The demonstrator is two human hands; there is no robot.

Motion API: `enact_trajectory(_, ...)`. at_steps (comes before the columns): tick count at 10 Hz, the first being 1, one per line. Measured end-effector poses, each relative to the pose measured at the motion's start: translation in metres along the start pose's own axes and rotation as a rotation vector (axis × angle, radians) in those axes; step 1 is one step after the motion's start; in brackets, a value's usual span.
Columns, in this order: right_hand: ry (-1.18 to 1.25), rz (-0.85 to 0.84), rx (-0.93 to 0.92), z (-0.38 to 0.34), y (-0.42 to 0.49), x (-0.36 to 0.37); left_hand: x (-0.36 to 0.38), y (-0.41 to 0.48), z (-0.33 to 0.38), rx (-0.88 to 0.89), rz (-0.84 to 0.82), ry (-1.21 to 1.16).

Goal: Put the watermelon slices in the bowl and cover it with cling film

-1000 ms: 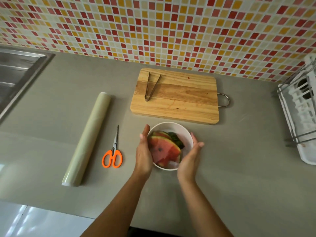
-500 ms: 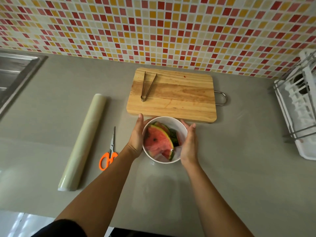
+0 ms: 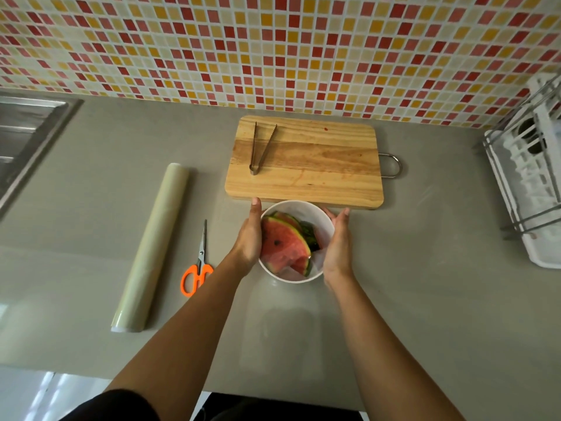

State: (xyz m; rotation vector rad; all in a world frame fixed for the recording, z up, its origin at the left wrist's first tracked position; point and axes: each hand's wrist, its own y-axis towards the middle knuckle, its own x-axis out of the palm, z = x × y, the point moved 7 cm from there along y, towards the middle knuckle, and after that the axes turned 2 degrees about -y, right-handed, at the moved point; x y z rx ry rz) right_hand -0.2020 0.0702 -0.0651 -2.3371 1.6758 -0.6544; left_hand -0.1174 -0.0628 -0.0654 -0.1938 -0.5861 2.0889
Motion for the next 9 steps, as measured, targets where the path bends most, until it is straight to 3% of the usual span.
enact_trajectory(2,0.028,-0.121,0.125,0.005,0.000,-0.004,-0.019,-0.003,0.008,0.047,0.109,0.267)
enact_trajectory(3,0.023,-0.169,0.141,0.005,-0.009,-0.017,-0.028,-0.020,0.000,0.058,0.140,-0.065)
enact_trajectory(4,0.081,-0.212,0.129,0.006,-0.018,-0.017,-0.019,-0.035,-0.009,0.032,0.042,-0.319)
enact_trajectory(5,0.188,-0.306,0.168,0.007,-0.026,-0.006,-0.007,-0.044,-0.011,0.061,-0.040,-0.369)
enact_trajectory(7,0.149,-0.343,0.191,0.006,-0.028,-0.002,-0.008,-0.043,-0.016,0.097,-0.051,-0.255)
enact_trajectory(8,0.131,-0.273,0.146,-0.005,-0.022,-0.010,-0.018,-0.042,-0.017,0.091,0.019,-0.180)
enact_trajectory(9,-0.045,-0.139,-0.078,-0.061,-0.009,-0.018,-0.041,-0.038,0.024,0.224,0.133,0.005)
